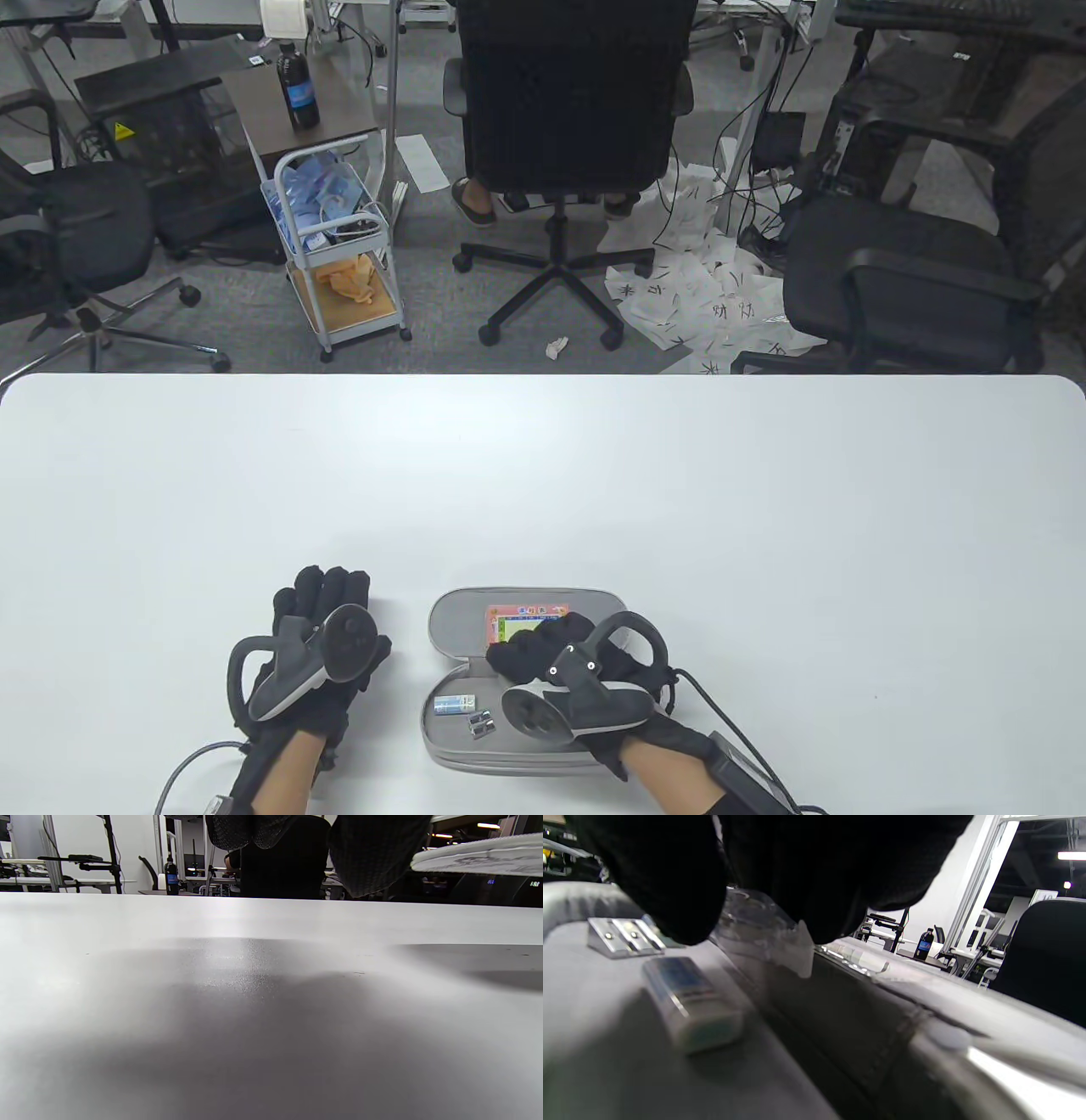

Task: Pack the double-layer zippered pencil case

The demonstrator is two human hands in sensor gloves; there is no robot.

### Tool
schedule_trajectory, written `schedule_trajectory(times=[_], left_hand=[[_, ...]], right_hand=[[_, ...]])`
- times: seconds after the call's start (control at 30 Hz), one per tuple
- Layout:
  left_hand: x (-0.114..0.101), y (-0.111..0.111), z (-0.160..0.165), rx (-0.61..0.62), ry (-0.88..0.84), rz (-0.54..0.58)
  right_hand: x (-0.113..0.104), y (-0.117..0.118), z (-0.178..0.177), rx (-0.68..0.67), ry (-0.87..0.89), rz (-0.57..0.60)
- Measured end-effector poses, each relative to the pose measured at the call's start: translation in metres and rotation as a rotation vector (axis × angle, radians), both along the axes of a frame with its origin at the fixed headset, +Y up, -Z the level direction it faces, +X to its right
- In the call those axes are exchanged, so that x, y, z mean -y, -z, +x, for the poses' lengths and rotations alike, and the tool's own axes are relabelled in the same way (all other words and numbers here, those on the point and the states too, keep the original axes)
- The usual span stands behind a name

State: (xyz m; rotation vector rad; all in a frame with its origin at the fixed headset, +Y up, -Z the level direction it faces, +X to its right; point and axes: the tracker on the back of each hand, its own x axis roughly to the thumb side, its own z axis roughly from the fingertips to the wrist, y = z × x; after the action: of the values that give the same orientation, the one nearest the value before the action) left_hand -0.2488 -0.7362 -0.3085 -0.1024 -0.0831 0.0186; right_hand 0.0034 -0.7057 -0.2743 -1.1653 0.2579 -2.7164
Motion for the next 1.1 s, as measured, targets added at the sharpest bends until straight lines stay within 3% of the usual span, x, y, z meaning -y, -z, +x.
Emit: schedule_trajectory(times=[0.2,0.43,0.57,0.67,0.77,0.83,0.87,0.97,1.1], left_hand=[[0.001,0.0,0.001,0.003,0.01,-0.004],[0.0,0.0,0.002,0.012,0.001,-0.004],[0.001,0.001,-0.001,0.059,-0.078,-0.05],[0.007,0.002,-0.009,0.064,-0.347,-0.147],[0.02,0.004,-0.015,0.091,-0.647,-0.371],[0.027,0.003,-0.014,0.127,-0.721,-0.48],[0.03,0.002,-0.01,0.163,-0.679,-0.561],[0.028,-0.001,-0.001,0.238,-0.608,-0.581],[0.032,-0.003,0.006,0.233,-0.697,-0.673]], right_hand=[[0.002,-0.007,-0.003,-0.024,-0.001,0.041],[-0.006,0.0,0.005,0.008,0.041,-0.047],[-0.025,0.02,0.044,0.178,0.17,-0.039],[-0.027,0.041,0.084,0.379,0.295,-0.108],[-0.012,0.052,0.12,0.608,0.459,-0.143],[0.002,0.058,0.133,0.678,0.47,-0.249],[0.012,0.063,0.138,0.719,0.473,-0.353],[0.035,0.072,0.144,0.734,0.557,-0.599],[0.032,0.076,0.15,0.712,0.631,-0.715]])
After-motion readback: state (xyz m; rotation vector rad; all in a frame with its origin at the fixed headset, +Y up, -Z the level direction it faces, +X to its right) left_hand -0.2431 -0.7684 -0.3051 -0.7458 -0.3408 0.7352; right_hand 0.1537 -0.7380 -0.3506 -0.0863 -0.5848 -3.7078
